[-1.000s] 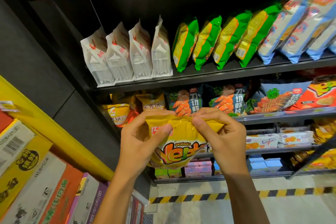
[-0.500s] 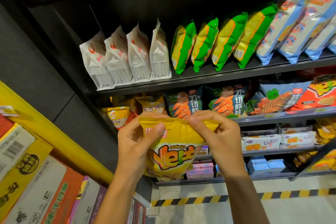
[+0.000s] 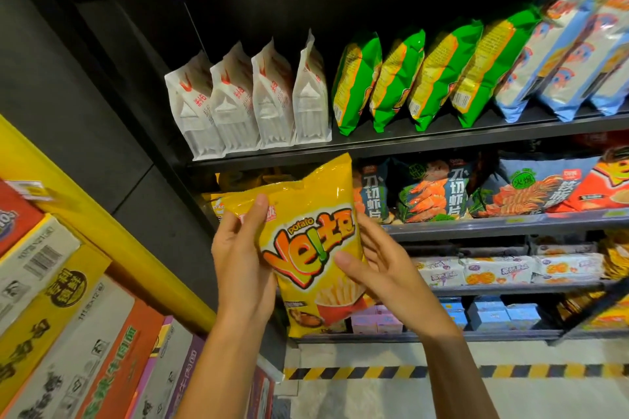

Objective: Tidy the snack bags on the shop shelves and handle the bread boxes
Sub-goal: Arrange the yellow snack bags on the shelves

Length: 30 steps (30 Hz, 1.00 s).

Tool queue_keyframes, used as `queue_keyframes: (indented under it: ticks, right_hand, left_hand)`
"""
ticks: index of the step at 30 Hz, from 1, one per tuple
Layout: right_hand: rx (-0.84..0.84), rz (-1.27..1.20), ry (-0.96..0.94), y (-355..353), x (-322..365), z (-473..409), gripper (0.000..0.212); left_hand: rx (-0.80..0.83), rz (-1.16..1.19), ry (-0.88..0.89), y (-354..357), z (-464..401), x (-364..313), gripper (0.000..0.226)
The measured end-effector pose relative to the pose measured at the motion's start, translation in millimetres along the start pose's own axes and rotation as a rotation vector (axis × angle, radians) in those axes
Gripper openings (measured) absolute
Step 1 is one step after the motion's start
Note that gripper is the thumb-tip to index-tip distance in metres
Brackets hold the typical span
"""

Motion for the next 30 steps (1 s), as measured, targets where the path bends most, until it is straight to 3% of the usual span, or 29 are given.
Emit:
queue_keyframes:
  ticks: [4, 7, 10, 13, 17, 21, 25, 28, 30]
  right_hand:
    - [-0.192, -0.073, -0.062, -15.1, 5.2, 6.2, 0.058]
    - [-0.332, -0.233, 0.0, -36.8, -8.7, 12.4, 0.048]
    - [-0.377, -0.384, 0.142, -41.7, -32.7, 13.7, 0.059]
    - [-0.435, -0.532, 0.183, -42.9, -49.8, 13.7, 0.041]
    - [-0.412, -0.549, 0.18, -38.0, -53.2, 9.6, 0.031]
    - [-0.446, -0.45, 0.082, -37.2, -33.6, 12.8, 0.058]
    - [-0.514, -0.233, -0.125, -42.3, 6.0, 21.4, 0.04]
    - [-0.512, -0.159, -0.149, -40.1, 18.0, 20.7, 0.059]
    - [-0.5, -0.154, -0.146, -37.6, 23.4, 21.0, 0.056]
  left_hand:
    - [0.156, -0.097, 0.006, 8.6, -6.7, -0.5, 0.042]
    - [0.339, -0.2, 0.014, 26.5, -1.7, 3.2, 0.083]
    - [0.542, -0.233, -0.049, 52.8, 16.3, 20.7, 0.077]
    - [0.63, -0.262, -0.07, 66.3, 28.5, 26.7, 0.079]
    - [0.635, -0.326, -0.059, 64.3, 27.5, 24.4, 0.082]
    - [0.571, -0.504, -0.034, 46.1, 15.5, 23.7, 0.075]
    - [0.603, -0.574, -0.06, 43.1, 9.6, 29.1, 0.088]
    - [0.52, -0.627, 0.033, 38.6, 4.2, 27.8, 0.075]
    - [0.44, -0.573, 0.063, 33.7, 1.9, 27.4, 0.067]
Point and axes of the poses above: each hand's wrist, its own z-axis away from the middle knuckle, its own y-axis out of the palm, x = y × z, the point moved 10 cm from there along -z, towards the middle knuckle, and after that the axes turned 11 degrees about x, right-handed, at the moved point
